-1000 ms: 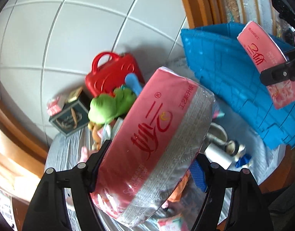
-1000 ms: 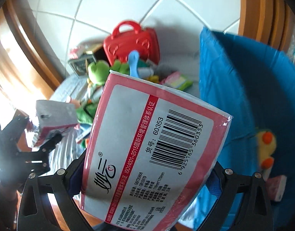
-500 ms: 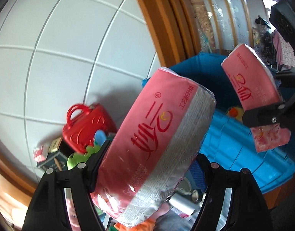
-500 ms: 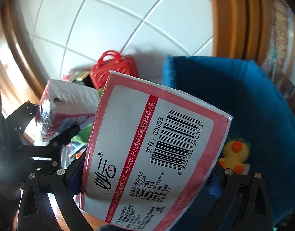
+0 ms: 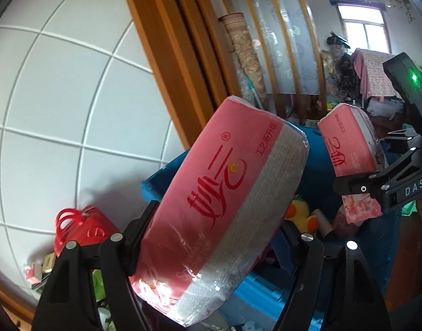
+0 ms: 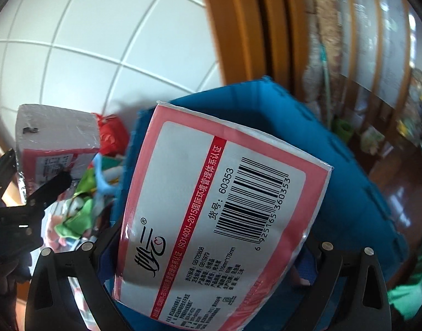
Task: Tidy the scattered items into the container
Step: 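Open both grippers to drop the tissue packs into the crate, then move both grippers back over the table pile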
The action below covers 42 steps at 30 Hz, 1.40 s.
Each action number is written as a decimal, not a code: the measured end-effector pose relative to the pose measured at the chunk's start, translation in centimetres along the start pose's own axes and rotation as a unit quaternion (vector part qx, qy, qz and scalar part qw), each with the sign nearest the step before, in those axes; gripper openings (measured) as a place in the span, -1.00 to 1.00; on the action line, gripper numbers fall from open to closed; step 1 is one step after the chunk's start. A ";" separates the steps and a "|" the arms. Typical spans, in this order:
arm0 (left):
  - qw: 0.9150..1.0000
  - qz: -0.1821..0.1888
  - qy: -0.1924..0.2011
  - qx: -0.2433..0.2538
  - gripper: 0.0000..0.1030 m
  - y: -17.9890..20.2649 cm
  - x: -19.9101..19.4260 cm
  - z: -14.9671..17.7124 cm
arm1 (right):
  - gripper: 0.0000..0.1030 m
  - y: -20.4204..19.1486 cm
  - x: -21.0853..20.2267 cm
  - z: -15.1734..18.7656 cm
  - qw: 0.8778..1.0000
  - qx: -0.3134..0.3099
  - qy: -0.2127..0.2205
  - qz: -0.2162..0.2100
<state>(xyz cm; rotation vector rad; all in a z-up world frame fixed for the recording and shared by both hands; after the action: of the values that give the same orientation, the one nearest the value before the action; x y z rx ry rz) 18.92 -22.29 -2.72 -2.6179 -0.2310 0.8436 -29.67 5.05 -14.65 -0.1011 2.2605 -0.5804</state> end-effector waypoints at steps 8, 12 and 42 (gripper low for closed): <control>0.999 0.048 0.015 0.017 0.43 4.0 2.6 -3.4 | 0.93 4.6 0.2 0.2 0.999 0.029 -0.001 0.036; 0.998 0.055 0.017 0.021 0.43 4.9 3.5 -4.3 | 0.93 5.5 0.8 0.1 0.998 0.035 0.000 0.046; 0.999 0.031 0.009 -0.024 1.00 2.4 2.8 -2.4 | 0.99 4.1 2.3 -1.5 1.000 0.025 -0.003 -0.005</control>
<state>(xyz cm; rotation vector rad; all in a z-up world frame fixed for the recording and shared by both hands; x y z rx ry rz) 22.68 -24.47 -3.35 -2.6899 -0.1678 0.8434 -31.91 8.69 -17.12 -0.0894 2.2394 -0.6417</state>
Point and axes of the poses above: each gripper's, at about its wrist camera, not at the fingertips, and x roughly the way its jaws point, y to its right, z to its underside, the point moved 5 cm from there along x, roughly the way its jaws point, and after that the axes turned 9 degrees about x, right-handed, at the moved point
